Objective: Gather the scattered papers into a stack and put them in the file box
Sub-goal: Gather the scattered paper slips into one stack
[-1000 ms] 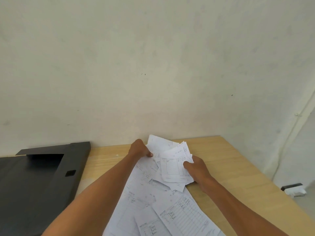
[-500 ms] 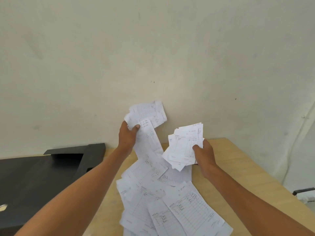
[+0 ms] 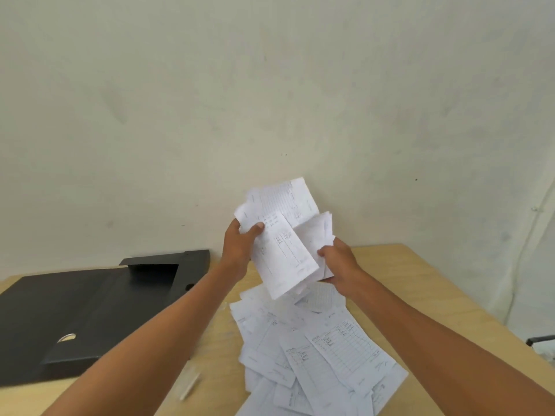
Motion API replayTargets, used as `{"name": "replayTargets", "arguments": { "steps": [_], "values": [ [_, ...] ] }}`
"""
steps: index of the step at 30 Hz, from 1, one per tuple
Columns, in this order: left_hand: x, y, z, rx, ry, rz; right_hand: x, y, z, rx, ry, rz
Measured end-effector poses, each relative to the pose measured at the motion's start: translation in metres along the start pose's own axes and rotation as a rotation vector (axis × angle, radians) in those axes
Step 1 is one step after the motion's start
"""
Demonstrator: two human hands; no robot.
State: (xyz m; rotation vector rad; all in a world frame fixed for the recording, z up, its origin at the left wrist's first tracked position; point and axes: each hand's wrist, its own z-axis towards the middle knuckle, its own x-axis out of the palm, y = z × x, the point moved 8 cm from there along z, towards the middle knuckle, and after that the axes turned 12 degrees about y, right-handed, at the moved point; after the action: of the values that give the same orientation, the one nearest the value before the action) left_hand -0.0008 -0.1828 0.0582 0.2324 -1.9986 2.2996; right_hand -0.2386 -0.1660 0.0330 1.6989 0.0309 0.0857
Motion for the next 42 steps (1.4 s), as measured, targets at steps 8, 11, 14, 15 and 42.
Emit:
{"name": "replayTargets", "arguments": {
  "steps": [8,11,14,15,42],
  "values": [
    [0.008,0.063,-0.052,-0.110,-0.143,0.204,0.044,-0.052,-0.021,0.073,0.269,-0.069],
    [0.006,0.075,-0.061,-0.179,-0.173,0.115,0.048,-0.063,-0.023,0.039,0.335,-0.241],
    [-0.004,0.081,-0.066,-0.273,-0.236,-0.129,0.036,-0.071,-0.023,0.090,0.311,-0.271],
    [-0.011,0.080,-0.065,-0.267,-0.263,-0.196,0.030,-0.072,-0.022,0.110,0.291,-0.246],
    [0.031,0.102,-0.099,-0.281,-0.105,0.046,0.033,-0.050,-0.012,-0.024,-0.054,0.080]
  ]
}}
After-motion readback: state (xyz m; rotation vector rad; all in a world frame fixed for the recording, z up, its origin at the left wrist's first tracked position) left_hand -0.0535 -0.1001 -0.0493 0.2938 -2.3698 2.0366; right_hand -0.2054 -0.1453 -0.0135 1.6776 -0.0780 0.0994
